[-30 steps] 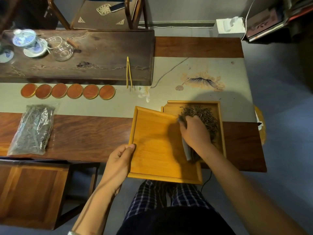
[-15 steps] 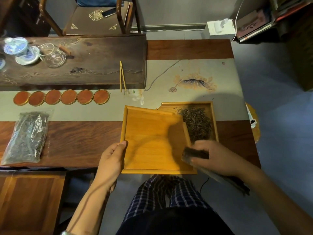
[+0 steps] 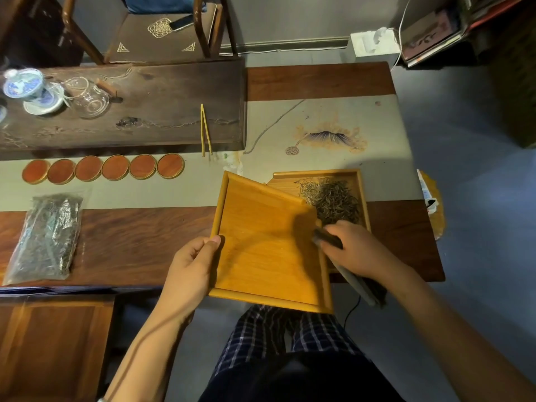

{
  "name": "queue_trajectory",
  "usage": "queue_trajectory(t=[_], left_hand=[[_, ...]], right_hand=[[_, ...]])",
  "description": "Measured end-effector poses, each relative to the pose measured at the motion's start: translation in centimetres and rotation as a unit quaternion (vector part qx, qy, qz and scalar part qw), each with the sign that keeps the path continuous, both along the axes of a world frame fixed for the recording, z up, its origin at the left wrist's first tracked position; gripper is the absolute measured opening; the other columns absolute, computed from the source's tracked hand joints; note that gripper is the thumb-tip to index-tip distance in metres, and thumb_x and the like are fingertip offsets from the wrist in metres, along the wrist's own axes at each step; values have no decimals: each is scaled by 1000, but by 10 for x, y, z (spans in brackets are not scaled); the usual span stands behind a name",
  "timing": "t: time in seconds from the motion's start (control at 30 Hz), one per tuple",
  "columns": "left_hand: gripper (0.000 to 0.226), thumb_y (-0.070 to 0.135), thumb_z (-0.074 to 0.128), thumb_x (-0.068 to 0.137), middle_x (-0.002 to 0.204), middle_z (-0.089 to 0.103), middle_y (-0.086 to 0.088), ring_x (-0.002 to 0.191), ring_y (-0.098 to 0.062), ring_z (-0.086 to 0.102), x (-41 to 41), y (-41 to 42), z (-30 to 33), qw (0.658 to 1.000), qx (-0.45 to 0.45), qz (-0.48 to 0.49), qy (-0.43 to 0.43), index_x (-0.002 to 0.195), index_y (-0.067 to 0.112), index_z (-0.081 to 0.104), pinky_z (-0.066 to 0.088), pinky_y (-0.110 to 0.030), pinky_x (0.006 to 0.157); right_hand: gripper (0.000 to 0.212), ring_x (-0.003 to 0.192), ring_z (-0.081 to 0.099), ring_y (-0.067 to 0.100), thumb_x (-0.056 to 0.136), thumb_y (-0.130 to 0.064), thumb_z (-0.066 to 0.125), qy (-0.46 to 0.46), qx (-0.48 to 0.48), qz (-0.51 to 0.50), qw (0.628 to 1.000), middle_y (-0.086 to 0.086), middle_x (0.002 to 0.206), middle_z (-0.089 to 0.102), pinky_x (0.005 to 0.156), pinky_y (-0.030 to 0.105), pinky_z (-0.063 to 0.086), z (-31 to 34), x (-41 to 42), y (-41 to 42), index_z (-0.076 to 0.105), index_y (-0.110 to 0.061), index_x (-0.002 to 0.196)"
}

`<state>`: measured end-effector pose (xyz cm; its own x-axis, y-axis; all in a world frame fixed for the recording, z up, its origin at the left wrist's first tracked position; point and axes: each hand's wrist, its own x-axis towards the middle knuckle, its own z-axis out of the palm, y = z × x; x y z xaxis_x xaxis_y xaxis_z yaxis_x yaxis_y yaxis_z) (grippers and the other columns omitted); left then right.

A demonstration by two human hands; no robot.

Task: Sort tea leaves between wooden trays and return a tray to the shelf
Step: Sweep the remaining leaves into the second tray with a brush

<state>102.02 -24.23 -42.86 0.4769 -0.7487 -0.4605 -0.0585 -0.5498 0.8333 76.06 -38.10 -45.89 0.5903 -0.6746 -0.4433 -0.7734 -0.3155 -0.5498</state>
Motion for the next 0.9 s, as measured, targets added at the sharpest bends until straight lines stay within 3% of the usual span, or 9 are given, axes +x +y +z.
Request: queue_trajectory(t=[0.1,0.17,0.27,0.37,0.43,0.57,0.63,0.77,0.9], left_hand=[[41,32,53,97,51,47,14,44,2,43,-2,1,-1,1000,10,12,2,89,-7,62,35,-23,51],[35,32,53,97,46,43,15,41,3,39,-3,3,-1,1000,11,20,10,83,1,62,33,-21,48],[28,31,52,97,44,41,15,40,2,38,-4,5,2,999,10,30,10,83,9,58,31,-15,43],[33,31,51,98,45,39,14,41,0,36,-4,6,5,1000,5,31,5,73,9,50,29,-25,49],[40,31,50,99,53,46,9,47,-4,41,-2,6,7,1000,0,28,-5,70,3,53,31,-28,51],[46,32,45,101,72,54,-10,64,-16,49,-2,5,8,998,-11,-18,-57,88,-10,59,36,-24,57],[44,31,45,101,70,55,-8,64,-16,50,-2,5,9,996,-16,-41,-74,84,-7,60,35,-25,58],[38,31,46,101,60,56,9,55,-3,49,-6,9,8,996,-18,-47,-73,77,6,63,35,-12,51],[43,32,46,101,70,54,-8,63,-12,49,-8,18,4,998,-16,-41,-51,83,-5,60,35,-16,54]], right_hand=[[28,67,51,16,95,-36,49,-19,-37,-21,999,4,84,51,57,27,39,1,9,-12,55,-13,81],[31,64,51,15,93,-40,53,-61,-20,-34,997,4,81,52,57,30,39,10,8,-14,57,-14,77],[23,65,57,15,86,-46,61,-68,89,16,994,-1,79,60,57,33,46,27,-2,-7,64,-25,77],[19,64,57,9,83,-43,62,-24,157,112,981,-1,79,62,59,28,47,35,-9,12,66,-26,75],[19,68,56,8,84,-40,60,9,116,143,983,-2,81,60,61,29,47,32,-11,21,69,-25,81],[22,71,53,6,86,-41,56,34,29,126,991,-6,85,56,61,27,45,19,-6,22,69,-23,88],[25,75,53,6,87,-43,54,48,-8,112,993,-7,88,53,63,29,48,10,-1,16,68,-22,92],[25,75,52,10,92,-39,51,49,-61,94,993,-5,87,49,58,25,41,-9,9,-4,65,-19,95],[19,71,49,10,94,-32,49,47,-112,47,991,-3,87,45,61,28,46,-21,18,-24,61,-17,99]])
